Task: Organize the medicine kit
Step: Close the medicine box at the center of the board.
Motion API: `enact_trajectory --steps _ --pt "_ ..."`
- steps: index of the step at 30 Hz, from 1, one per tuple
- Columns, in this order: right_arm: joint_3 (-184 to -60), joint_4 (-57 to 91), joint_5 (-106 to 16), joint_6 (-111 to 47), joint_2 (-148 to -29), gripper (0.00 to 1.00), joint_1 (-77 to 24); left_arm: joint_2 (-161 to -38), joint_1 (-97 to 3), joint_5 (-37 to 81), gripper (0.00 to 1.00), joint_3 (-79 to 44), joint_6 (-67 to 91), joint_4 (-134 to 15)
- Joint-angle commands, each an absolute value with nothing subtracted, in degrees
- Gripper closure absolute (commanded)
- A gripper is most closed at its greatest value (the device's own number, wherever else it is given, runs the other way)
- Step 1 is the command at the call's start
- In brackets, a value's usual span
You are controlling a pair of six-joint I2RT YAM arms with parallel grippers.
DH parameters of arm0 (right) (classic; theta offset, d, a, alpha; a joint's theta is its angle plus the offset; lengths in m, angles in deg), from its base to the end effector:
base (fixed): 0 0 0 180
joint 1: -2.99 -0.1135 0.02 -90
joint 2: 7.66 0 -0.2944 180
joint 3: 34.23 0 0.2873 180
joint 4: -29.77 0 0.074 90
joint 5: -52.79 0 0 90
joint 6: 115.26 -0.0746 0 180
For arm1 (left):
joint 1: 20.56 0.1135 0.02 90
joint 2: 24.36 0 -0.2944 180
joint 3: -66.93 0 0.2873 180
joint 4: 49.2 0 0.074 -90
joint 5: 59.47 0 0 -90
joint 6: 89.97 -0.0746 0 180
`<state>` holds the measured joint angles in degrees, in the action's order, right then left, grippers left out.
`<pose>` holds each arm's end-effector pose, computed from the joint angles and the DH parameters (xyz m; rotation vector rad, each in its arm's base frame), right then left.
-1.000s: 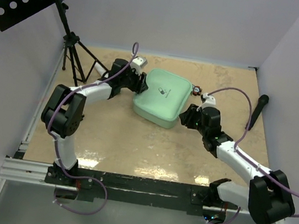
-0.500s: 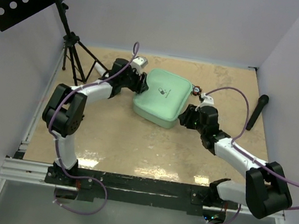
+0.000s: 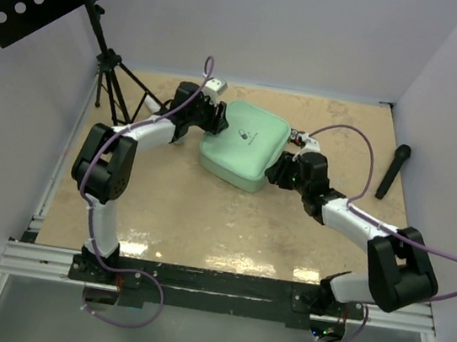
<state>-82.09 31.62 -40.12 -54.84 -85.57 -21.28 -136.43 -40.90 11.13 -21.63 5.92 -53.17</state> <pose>0.3065 0.1423 0.1873 0.0661 2.1222 0.6234 0.4810 -0.2047 0.2051 0.4732 2.0256 -0.6294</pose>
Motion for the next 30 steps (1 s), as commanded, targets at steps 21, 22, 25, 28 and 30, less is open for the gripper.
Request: enact_trajectory --steps 21,22,25,28,30 --pt "-91.9 27.8 -25.7 -48.8 -88.2 0.55 -30.4 -127.4 -37.9 23.4 0.41 -17.6 12.3 -49.6" --pt "-92.0 27.0 -24.0 -48.7 -87.9 0.55 -31.4 -127.1 -37.9 23.7 0.41 -17.3 12.9 -49.6" --pt "-91.2 26.2 -21.6 -48.4 -88.2 0.55 -32.7 -126.3 -37.9 23.7 0.41 -15.8 14.7 -49.5" --pt "-91.0 25.0 -20.4 -48.9 -89.0 0.55 -33.0 -125.3 -37.9 23.8 0.41 -13.9 15.8 -49.6" --pt "-90.6 24.7 -19.5 -49.3 -88.4 0.55 -33.2 -124.6 -37.9 24.1 0.41 -13.2 16.0 -49.7"
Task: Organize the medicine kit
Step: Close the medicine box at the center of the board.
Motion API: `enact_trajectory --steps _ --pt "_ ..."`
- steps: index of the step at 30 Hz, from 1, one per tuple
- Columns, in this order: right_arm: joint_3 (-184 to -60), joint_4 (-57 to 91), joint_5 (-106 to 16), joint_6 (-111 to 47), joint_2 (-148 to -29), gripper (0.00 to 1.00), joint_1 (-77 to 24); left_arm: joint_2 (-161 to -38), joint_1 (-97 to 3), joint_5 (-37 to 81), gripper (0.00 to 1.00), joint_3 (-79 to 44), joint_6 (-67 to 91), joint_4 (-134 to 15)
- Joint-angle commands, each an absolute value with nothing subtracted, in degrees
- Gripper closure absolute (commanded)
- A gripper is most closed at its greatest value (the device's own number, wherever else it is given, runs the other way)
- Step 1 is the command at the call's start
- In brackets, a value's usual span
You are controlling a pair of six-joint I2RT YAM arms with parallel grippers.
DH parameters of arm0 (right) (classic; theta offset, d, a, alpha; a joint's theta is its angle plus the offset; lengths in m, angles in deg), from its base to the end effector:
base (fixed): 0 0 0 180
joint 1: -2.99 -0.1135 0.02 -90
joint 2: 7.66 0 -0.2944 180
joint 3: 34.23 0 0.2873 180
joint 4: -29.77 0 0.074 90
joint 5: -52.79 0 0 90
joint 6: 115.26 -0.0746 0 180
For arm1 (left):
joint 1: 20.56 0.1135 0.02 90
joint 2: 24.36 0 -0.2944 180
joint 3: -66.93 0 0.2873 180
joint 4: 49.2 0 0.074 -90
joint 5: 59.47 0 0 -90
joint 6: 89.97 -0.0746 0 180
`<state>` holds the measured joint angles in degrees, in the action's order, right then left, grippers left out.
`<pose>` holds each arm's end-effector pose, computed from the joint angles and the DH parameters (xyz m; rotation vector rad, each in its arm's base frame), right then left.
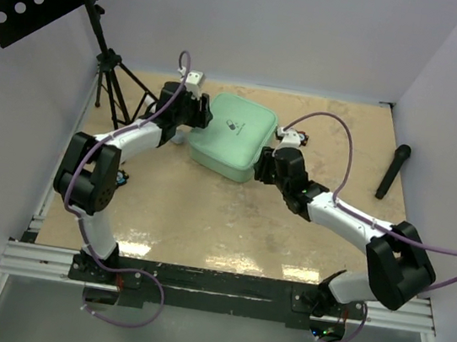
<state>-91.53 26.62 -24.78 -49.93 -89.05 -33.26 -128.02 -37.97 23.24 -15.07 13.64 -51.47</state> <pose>0.3069 0.2051 0.2201 -0.0716 2.0621 0.4433 0.4665 -0.1562 0.2335 0.1502 2.0107 -0.4740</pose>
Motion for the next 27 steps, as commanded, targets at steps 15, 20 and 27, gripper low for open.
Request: enact_trajectory --steps 15,20,27 --pt "-92.8 27.2 -18.4 -49.3 -94.9 0.56 -35.5 -127.0 -37.9 23.7 0.42 -14.8 17.8 -50.4" --pt "-93.0 29.1 -17.0 -49.0 -94.3 0.57 -35.8 -127.5 -37.9 23.4 0.42 -15.1 17.9 -50.1" --pt "-92.7 33.7 -14.9 -49.2 -95.6 0.57 -35.8 -128.5 -37.9 23.0 0.43 -15.5 18.3 -50.3"
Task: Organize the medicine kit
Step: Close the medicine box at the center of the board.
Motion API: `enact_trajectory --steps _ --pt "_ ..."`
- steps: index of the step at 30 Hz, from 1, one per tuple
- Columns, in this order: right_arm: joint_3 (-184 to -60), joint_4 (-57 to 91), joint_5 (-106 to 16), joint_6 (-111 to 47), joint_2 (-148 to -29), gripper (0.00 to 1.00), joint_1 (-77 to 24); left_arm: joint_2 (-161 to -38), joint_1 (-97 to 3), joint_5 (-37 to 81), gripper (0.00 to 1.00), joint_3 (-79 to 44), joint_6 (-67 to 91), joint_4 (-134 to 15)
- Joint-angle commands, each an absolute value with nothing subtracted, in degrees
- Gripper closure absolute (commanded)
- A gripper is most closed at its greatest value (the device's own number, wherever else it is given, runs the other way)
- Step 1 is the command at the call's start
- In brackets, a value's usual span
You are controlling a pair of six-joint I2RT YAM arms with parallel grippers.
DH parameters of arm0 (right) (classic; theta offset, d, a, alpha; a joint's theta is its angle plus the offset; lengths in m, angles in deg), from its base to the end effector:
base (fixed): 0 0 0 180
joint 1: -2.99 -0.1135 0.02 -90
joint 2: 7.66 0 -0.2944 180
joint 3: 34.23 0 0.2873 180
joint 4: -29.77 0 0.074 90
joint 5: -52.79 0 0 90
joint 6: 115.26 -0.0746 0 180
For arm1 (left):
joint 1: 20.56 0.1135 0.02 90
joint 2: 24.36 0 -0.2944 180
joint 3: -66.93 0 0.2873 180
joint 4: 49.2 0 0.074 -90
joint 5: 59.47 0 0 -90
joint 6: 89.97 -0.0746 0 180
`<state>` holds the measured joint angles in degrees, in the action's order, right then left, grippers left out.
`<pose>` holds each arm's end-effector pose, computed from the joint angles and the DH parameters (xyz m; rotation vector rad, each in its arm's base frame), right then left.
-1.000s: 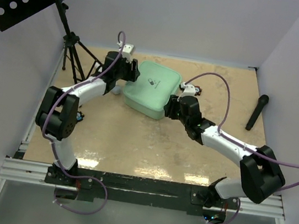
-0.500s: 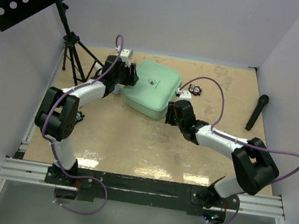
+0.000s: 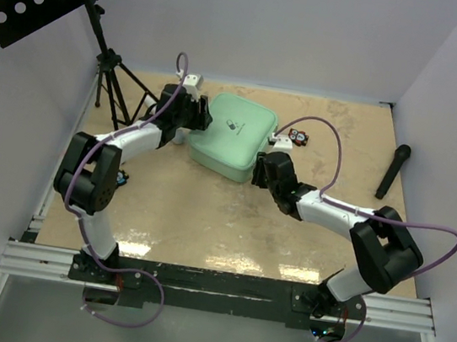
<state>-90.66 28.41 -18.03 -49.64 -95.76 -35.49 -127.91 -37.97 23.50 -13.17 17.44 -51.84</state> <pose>0.3095 0.2147 0.1782 -0.0672 2.1244 0.2938 0.4605 -0.1540 0.2203 0.0789 2.0584 -0.5048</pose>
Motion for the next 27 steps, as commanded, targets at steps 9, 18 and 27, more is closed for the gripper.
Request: enact_trajectory --steps 9,18,27 --pt "-94.0 35.6 -14.8 -48.9 -98.1 0.58 -35.8 -129.1 -37.9 22.4 0.43 -15.8 18.2 -50.3" --pt "-94.4 37.3 -11.5 -49.8 -99.7 0.65 -35.9 -130.0 -37.9 20.8 0.43 -16.0 18.0 -50.4" --pt "-93.8 32.0 -11.5 -53.6 -95.6 0.63 -35.6 -129.7 -38.0 20.6 0.43 -15.9 17.6 -50.4"
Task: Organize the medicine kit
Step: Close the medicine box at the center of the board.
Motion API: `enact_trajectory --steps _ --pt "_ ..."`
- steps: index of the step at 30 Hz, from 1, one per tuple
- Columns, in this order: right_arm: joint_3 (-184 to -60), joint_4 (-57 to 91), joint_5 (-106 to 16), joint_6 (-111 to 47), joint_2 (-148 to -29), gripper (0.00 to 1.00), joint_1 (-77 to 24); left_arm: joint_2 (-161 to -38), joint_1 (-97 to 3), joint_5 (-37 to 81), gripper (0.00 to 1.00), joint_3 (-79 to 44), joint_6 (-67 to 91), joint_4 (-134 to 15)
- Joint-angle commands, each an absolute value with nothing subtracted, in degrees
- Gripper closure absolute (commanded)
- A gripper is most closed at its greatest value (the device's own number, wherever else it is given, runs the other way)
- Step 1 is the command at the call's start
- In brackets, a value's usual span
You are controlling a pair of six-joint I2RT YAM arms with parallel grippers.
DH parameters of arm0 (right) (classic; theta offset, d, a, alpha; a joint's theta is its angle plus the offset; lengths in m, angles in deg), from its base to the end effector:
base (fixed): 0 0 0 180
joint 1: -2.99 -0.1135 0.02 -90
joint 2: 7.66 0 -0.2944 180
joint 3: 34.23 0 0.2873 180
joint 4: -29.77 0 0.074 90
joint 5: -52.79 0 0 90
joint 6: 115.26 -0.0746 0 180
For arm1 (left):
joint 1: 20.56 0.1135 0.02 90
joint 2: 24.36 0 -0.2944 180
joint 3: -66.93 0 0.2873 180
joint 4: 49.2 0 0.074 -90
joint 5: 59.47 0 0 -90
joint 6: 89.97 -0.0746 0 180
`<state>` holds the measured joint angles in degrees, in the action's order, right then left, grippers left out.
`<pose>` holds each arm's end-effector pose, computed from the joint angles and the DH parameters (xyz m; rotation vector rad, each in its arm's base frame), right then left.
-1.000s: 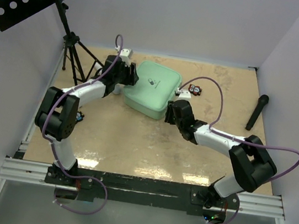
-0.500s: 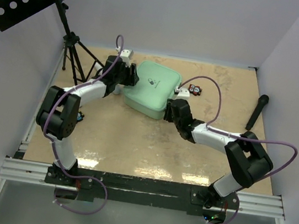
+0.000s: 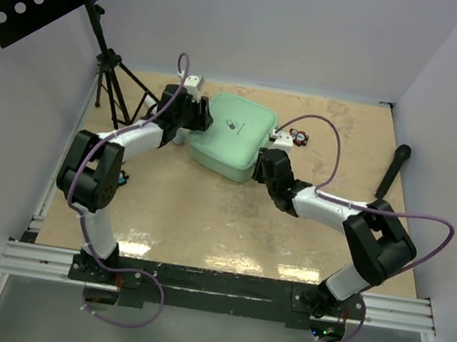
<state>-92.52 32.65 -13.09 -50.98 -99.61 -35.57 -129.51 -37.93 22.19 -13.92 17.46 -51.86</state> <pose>0.3249 0.2200 0.1758 0.0181 2.0660 0.2490 0.4649 -0.1568 0.2124 0.0917 2.0752 -0.5249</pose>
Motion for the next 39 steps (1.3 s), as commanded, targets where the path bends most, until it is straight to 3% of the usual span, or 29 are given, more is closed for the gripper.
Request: enact_trajectory --steps 1,11,13,14,27,39 --pt "-93.7 31.2 -11.9 -54.3 -95.0 0.62 -35.2 -129.7 -37.9 20.6 0.43 -16.0 17.7 -50.4" --pt "-87.2 36.7 -28.0 -60.3 -90.2 0.42 -27.1 -127.1 -37.9 21.6 0.43 -14.8 19.5 -49.4" --pt "-87.1 37.5 -30.4 -60.9 -91.3 0.12 -26.8 -126.8 -37.9 21.6 0.43 -14.4 19.6 -49.3" --pt "-87.3 37.7 -31.4 -61.6 -91.9 0.11 -26.8 -126.6 -37.9 21.6 0.43 -14.0 19.7 -49.2" --pt "-73.6 61.7 -45.0 -73.9 -87.6 0.18 -19.4 -126.8 -37.9 20.6 0.43 -12.6 20.3 -48.1" --pt "-73.2 71.6 -56.9 -73.4 -96.6 0.32 -14.9 -123.3 -38.2 20.4 0.44 -10.4 22.1 -49.9"
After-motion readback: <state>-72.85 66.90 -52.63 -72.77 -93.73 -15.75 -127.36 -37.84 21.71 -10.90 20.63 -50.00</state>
